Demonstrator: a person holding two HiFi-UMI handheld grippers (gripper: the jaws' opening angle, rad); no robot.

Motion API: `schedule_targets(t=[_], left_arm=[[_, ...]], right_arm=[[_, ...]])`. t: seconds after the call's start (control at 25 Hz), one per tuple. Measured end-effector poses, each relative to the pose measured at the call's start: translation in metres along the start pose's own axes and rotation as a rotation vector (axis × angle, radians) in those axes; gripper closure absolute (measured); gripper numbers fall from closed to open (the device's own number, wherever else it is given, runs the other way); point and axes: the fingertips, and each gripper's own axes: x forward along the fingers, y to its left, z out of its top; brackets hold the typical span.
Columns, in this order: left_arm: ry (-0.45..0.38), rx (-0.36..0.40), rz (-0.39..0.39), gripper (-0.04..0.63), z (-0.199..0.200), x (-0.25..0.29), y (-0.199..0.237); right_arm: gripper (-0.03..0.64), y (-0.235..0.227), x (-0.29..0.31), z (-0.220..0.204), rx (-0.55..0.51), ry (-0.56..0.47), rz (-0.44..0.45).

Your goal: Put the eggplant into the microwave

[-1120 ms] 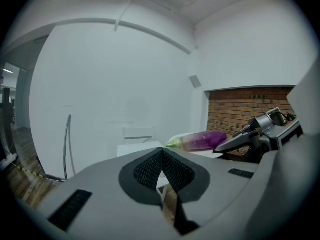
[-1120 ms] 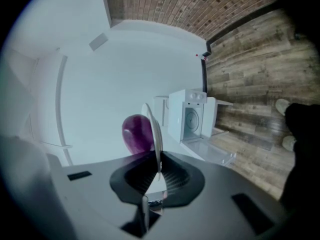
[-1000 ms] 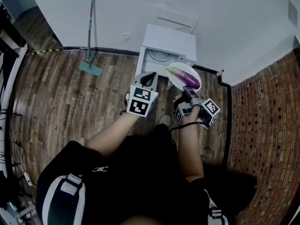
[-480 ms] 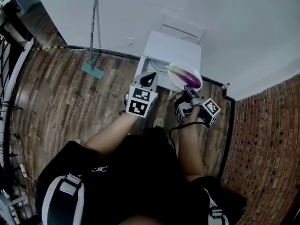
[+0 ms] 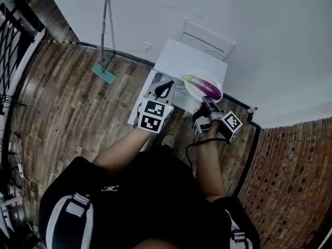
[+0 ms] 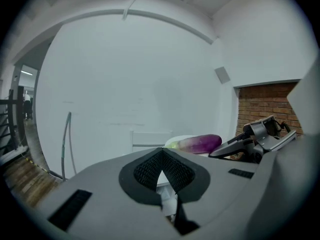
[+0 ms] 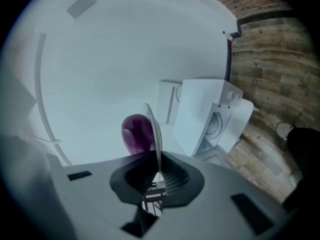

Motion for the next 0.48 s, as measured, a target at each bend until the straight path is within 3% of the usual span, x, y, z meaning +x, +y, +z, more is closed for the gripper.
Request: schedule_targets(t=[0.24,0.48], left_arm=[[0.022,-0.042,0.091,0.595,-0.019,0.030,0.012],[0.025,-0.049,0.120,0.595,-0.047,0.030,0.005]], right_arm=[[0.588,-0.017,0.034,0.019,-0.049,0.093,-0.043],[0.588,-0.053,0.055,0.014,-0.073,0.185,-0.076]])
